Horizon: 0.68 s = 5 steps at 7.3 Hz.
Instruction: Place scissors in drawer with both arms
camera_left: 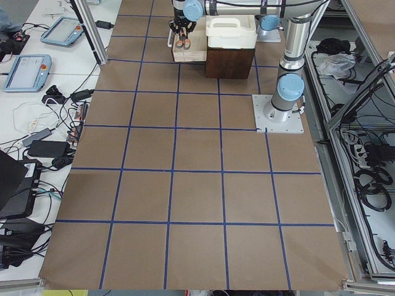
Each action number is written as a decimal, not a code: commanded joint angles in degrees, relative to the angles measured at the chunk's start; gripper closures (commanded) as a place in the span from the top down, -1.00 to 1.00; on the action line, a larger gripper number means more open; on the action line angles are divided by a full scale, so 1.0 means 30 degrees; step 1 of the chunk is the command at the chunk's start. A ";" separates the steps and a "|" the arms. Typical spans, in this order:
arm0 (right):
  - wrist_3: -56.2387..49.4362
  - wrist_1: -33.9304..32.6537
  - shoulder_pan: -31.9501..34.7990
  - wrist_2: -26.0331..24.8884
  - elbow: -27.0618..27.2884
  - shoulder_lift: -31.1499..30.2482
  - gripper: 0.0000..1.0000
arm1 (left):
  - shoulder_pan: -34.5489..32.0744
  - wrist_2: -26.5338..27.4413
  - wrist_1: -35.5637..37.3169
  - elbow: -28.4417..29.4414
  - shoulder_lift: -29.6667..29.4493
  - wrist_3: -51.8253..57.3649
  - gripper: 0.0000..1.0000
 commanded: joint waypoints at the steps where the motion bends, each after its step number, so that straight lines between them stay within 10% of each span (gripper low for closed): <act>1: -0.0140 -0.0102 0.0004 -0.0116 0.0080 -0.0587 1.00 | -0.1109 0.0032 0.0255 0.0123 -0.0873 -0.1148 -1.00; 5: -0.0141 0.0014 0.0004 -0.0146 0.0139 -0.0706 1.00 | -0.2107 0.0032 0.0955 -0.0024 -0.1636 -0.1999 -1.00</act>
